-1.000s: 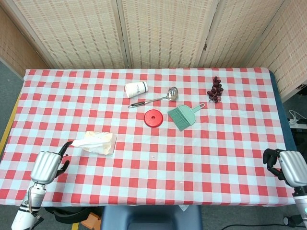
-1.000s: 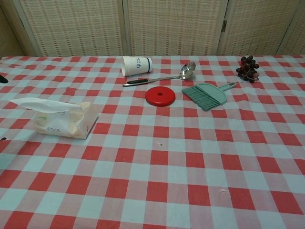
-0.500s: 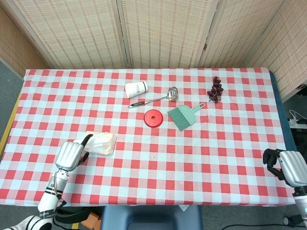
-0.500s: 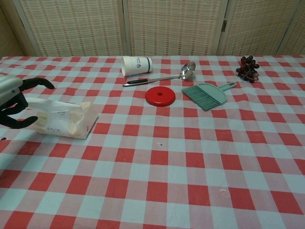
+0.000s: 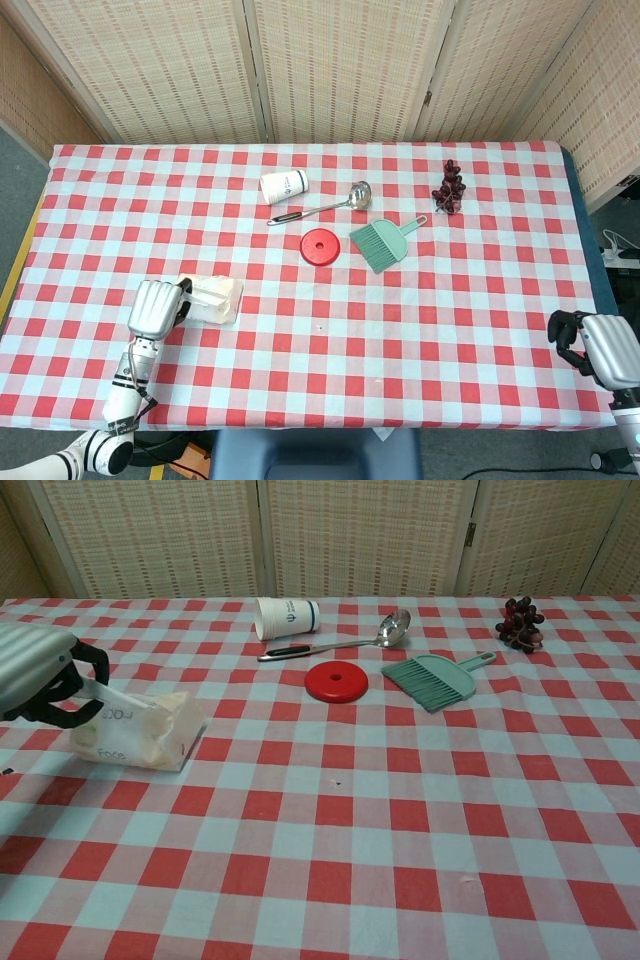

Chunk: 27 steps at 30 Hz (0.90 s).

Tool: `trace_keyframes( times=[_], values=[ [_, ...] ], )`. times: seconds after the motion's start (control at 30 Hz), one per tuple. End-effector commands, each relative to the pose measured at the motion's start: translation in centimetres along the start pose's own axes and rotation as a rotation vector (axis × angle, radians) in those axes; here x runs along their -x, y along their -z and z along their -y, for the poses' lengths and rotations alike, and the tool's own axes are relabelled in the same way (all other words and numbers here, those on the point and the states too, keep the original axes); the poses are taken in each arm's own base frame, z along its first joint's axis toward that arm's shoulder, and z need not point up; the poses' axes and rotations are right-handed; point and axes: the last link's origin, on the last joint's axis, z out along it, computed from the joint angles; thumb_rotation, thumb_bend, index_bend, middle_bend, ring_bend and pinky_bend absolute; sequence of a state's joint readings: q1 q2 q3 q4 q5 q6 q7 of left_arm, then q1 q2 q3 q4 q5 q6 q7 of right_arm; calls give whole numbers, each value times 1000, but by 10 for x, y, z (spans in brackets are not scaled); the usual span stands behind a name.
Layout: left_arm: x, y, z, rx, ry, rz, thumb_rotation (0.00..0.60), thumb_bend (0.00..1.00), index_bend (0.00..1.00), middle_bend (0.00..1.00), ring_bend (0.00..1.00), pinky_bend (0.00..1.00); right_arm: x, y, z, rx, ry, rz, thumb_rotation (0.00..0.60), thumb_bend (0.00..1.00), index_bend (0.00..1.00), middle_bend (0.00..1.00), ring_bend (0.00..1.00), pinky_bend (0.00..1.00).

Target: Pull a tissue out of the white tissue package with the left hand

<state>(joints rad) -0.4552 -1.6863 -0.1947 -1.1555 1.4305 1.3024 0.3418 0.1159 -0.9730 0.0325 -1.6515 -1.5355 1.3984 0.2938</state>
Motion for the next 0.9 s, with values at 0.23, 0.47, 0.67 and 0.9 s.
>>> trace_keyframes(
  times=[0.23, 0.47, 0.67, 0.9],
  values=[
    [-25, -22, 9, 4, -23, -55, 600, 484, 734, 999, 970, 1000, 2, -1, 1, 2, 3, 7, 600, 1000, 946, 805, 650, 858],
    [-51, -79, -1, 54, -28, -53, 600, 484, 734, 1000, 970, 1000, 4, -1, 1, -1, 19, 24, 600, 1000, 946, 805, 650, 858],
    [-57, -130, -5, 87, -93, -11, 600, 485, 735, 1000, 970, 1000, 7, -3, 2, -2, 33, 43, 600, 1000, 946, 805, 650, 859],
    [-56, -163, -17, 139, -95, 32, 600, 485, 734, 1000, 970, 1000, 11, -3, 3, -8, 55, 68, 600, 1000, 946, 804, 650, 858]
  ],
)
